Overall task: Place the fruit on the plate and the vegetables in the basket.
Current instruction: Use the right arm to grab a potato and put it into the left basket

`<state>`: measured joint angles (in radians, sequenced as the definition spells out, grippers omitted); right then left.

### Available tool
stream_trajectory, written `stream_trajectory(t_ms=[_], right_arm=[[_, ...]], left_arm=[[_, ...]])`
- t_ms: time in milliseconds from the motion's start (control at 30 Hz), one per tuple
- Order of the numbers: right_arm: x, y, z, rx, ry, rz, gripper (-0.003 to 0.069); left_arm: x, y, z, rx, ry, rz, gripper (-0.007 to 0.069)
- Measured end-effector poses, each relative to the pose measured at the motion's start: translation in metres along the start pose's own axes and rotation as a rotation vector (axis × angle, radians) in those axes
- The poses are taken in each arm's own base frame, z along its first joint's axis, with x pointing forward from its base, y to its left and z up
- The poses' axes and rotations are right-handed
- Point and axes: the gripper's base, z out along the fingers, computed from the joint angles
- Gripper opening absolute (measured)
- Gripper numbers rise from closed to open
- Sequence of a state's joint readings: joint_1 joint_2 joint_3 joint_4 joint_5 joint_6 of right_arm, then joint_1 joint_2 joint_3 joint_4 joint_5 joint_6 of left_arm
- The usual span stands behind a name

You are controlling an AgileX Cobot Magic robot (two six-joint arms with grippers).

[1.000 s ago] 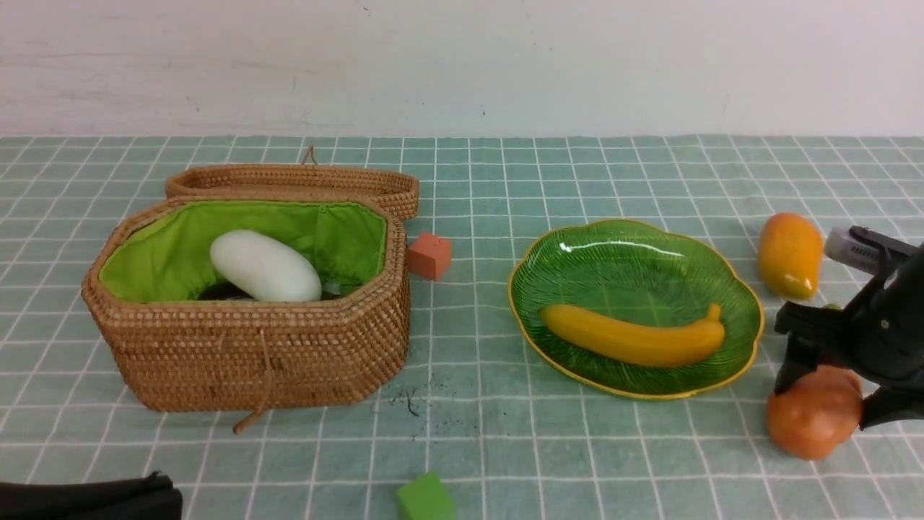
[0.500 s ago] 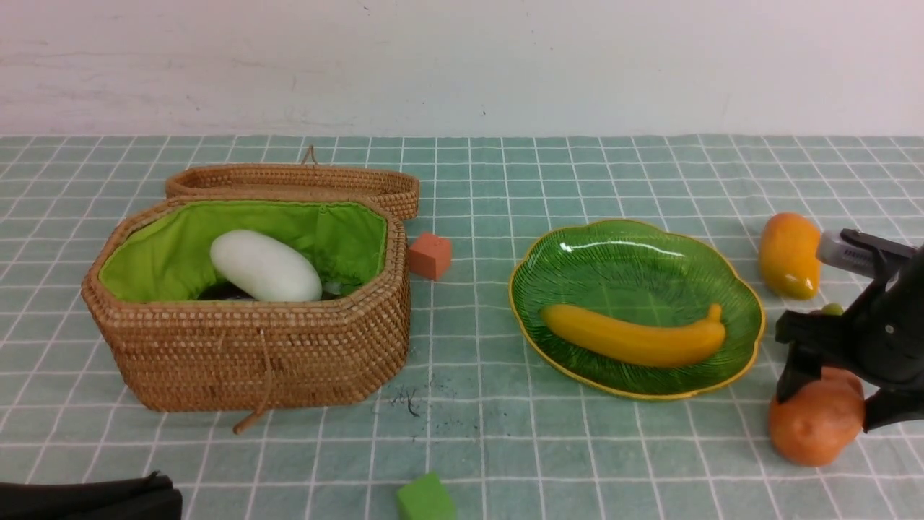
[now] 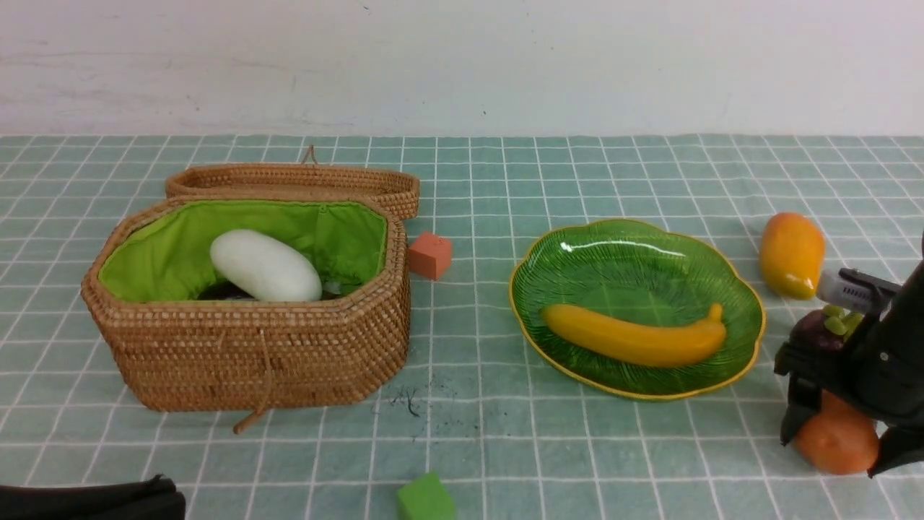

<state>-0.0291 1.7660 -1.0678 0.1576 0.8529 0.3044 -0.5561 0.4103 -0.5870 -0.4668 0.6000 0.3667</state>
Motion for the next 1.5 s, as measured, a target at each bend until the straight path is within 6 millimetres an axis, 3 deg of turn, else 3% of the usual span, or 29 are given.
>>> stream_trajectory(t_ms=[100,333,633,700,900,1067,1100,1167,1300,1400,1500], right_arm=[[-0.003,-0.002,0.000,0.021,-0.035,-0.056,0.0582],[-0.006,-0.002,0.000,0.031,-0.062,-0.164,0.0582],[0.001,-0.005,-0.003,0.049,0.010,-0.256,0.0582],[0.006,-0.005,-0.012,0.045,0.022,-0.257,0.0582],[0.032,0.006,-0.068,-0.049,-0.021,-0.265,0.0582],[0.051,0.054,-0.122,-0.189,-0.145,-0.487,0.0582],[0.057,0.084,-0.143,-0.264,-0.210,-0.619,0.0582],[0.069,0.125,-0.163,-0.356,-0.296,-0.810,0.0582],[0.087,0.200,-0.191,-0.523,-0.469,-1.080,0.0582],[0.099,0.258,-0.193,-0.625,-0.563,-1.216,0.0582],[0.102,0.295,-0.181,-0.661,-0.608,-1.281,0.0582]], left_arm=[[0.000,0.000,0.000,0.002,-0.001,-0.003,-0.0013],[0.000,0.000,0.000,0.002,-0.001,-0.003,-0.0013],[0.000,0.000,0.000,0.003,-0.001,-0.003,-0.0013],[0.000,0.000,0.000,0.003,-0.001,-0.003,-0.0013],[-0.002,0.000,0.000,-0.005,-0.022,-0.004,-0.0013],[-0.005,0.002,0.001,-0.024,-0.053,-0.011,-0.0013],[-0.005,0.005,0.003,-0.041,-0.045,-0.020,-0.0013],[-0.005,0.009,0.007,-0.082,-0.026,-0.034,-0.0013],[-0.003,0.020,0.012,-0.181,0.000,-0.073,-0.0013],[-0.004,0.027,0.011,-0.257,-0.012,-0.110,-0.0013],[-0.005,0.030,0.010,-0.294,-0.026,-0.144,-0.0013]])
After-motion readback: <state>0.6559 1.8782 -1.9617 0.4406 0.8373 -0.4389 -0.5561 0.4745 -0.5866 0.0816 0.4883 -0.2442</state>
